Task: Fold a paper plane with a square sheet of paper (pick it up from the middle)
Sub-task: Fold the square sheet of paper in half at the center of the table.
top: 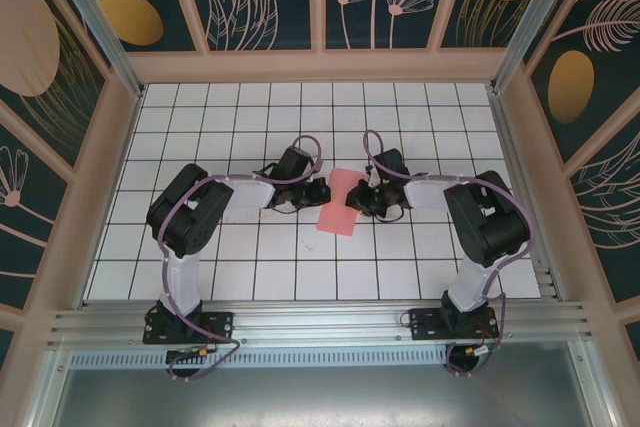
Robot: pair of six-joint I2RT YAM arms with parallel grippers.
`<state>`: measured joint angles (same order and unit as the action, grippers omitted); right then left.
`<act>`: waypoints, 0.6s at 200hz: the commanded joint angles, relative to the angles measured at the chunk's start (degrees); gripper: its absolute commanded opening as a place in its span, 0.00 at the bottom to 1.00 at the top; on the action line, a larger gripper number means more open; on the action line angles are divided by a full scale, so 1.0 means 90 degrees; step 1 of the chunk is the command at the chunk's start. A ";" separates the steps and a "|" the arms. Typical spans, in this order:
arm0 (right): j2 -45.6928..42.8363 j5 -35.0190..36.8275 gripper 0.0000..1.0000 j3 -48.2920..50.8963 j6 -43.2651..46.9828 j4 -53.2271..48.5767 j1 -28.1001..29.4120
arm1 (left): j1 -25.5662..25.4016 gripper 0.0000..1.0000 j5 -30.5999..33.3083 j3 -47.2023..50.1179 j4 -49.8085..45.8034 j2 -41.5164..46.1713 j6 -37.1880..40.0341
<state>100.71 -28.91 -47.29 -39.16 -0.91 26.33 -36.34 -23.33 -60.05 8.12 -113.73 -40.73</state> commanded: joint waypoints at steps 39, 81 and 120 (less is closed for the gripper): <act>-0.0792 -0.0078 0.19 0.0543 -0.0234 0.0175 0.0372 | -0.0028 0.07 0.0259 0.0223 -0.0805 -0.0107 -0.0006; -0.0423 0.0087 0.19 0.0951 -0.0415 0.0425 0.0473 | -0.0033 0.07 0.0257 0.0227 -0.0805 -0.0116 0.0002; -0.0881 0.0124 0.19 0.0773 -0.0366 0.0029 0.0581 | -0.0031 0.07 0.0268 0.0246 -0.0814 -0.0116 0.0009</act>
<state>95.20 -28.88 -39.83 -42.35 2.37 30.35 -36.34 -23.27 -60.01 8.12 -113.67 -40.73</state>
